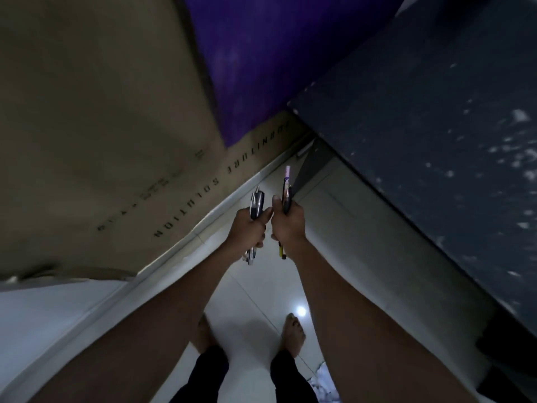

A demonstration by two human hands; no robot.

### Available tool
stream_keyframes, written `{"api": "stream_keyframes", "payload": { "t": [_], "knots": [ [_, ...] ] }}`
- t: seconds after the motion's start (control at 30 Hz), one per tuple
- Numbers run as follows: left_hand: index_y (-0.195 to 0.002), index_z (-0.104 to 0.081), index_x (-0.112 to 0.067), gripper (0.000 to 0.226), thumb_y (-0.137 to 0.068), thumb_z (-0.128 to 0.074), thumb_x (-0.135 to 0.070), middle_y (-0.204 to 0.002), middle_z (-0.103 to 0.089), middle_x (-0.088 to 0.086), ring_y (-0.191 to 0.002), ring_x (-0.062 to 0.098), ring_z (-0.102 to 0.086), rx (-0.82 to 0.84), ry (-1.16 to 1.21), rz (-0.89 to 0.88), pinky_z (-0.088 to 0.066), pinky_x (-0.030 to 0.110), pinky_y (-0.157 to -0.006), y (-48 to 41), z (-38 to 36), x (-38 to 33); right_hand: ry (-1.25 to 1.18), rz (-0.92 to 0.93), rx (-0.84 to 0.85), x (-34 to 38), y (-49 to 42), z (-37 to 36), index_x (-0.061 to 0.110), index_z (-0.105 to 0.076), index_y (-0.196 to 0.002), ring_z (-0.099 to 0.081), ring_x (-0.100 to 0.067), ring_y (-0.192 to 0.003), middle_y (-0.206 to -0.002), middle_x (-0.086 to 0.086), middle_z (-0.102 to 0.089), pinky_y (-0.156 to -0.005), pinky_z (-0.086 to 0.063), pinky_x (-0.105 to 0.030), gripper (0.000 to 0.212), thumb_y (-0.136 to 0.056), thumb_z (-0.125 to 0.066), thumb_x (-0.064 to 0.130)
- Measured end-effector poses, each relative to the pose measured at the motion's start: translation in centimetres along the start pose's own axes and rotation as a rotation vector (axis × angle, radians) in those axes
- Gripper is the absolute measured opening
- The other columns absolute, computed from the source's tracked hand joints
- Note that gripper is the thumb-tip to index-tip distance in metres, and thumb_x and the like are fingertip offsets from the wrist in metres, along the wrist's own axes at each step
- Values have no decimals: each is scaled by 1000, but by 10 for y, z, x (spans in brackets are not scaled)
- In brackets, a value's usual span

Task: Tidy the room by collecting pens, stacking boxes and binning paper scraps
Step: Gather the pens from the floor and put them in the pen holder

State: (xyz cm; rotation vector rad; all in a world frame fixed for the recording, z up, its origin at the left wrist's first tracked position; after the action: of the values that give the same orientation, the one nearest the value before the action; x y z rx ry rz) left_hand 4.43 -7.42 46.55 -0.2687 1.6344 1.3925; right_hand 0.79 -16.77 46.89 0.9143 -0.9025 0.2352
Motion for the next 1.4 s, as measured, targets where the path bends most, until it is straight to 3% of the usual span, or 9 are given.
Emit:
{"api": "stream_keyframes", "payload": {
  "t": [0.17, 0.37, 0.6, 0.73, 0.83, 1.0, 1.17, 1.27, 1.4],
  "knots": [
    [-73, -53, -14, 27, -97, -53, -28, -51, -49, 6, -39, 16, -49, 4, -61, -51, -56, 35, -51, 45, 0, -77, -5, 74, -29, 72, 42, 24, 12, -50, -95, -63, -35, -87, -87, -13, -60, -81, -53, -51, 23, -99, -45, 34],
    [-72, -48, -9, 33, -98, -49, -28, -50, -42, 7, -35, 14, -40, 12, -27, -160, -38, 22, -38, 84, -2, -157, -8, 209, -51, 154, 76, 57, 8, -55, -104, -64, -26, -88, -93, -9, -65, -80, -52, -37, 28, -99, -44, 33],
    [-64, -50, -12, 32, -95, -53, -20, -44, -47, 5, -33, 16, -42, 41, -83, -321, -36, 22, -38, 115, -14, -250, -49, 302, -176, 226, 96, 104, 14, -57, -85, -64, -26, -77, -78, -6, -62, -68, -51, -35, 27, -96, -51, 38],
    [-71, -54, -8, 30, -99, -47, -19, -45, -51, 4, -34, 12, -47, 117, -139, -390, -38, 22, -37, 129, -34, -286, -58, 342, -233, 253, 97, 134, 16, -55, -79, -59, -18, -72, -71, 2, -59, -65, -39, -23, 27, -96, -52, 37],
    [-83, -55, -4, 26, -101, -43, -18, -50, -52, 4, -33, 8, -48, 176, -151, -422, -40, 21, -36, 136, -52, -308, -95, 358, -246, 267, 97, 156, 22, -53, -72, -60, -15, -67, -69, 3, -60, -61, -42, -24, 27, -96, -52, 35],
    [-86, -52, -12, 20, -102, -41, -21, -58, -52, 5, -41, 10, -48, 208, -156, -468, -43, 24, -40, 142, -93, -339, -127, 399, -262, 285, 88, 202, 15, -59, -74, -62, -16, -61, -65, -2, -63, -55, -47, -25, 26, -94, -56, 32],
    [-100, -56, -11, 13, -99, -44, -14, -63, -58, 5, -43, 9, -54, 212, -112, -455, -46, 24, -41, 142, -144, -369, -158, 480, -301, 305, 71, 255, 16, -56, -67, -55, -3, -46, -56, 3, -58, -40, -39, -11, 27, -92, -61, 26],
    [-100, -57, -11, 13, -97, -45, -7, -66, -60, 4, -43, 4, -57, 206, -81, -488, -47, 22, -42, 142, -166, -385, -162, 517, -311, 315, 62, 277, 17, -56, -69, -55, 3, -44, -58, 4, -59, -41, -39, -9, 26, -93, -60, 25],
    [-93, -58, -10, 15, -94, -45, -4, -64, -59, 3, -45, 4, -57, 211, -74, -514, -46, 20, -41, 137, -185, -398, -174, 547, -321, 320, 52, 295, 18, -56, -71, -56, -3, -52, -60, 3, -59, -47, -44, -13, 25, -94, -58, 27]
  ]
}}
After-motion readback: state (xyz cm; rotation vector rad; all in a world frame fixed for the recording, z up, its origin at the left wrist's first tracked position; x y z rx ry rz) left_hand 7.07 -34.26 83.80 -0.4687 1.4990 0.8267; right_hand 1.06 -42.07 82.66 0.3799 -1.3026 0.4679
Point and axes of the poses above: each hand's wrist, its own y-axis away from the middle knuckle, its own z-axis out of the back of the hand, x = y × z, the point moved 3 cm from there along -y, towards the middle knuckle
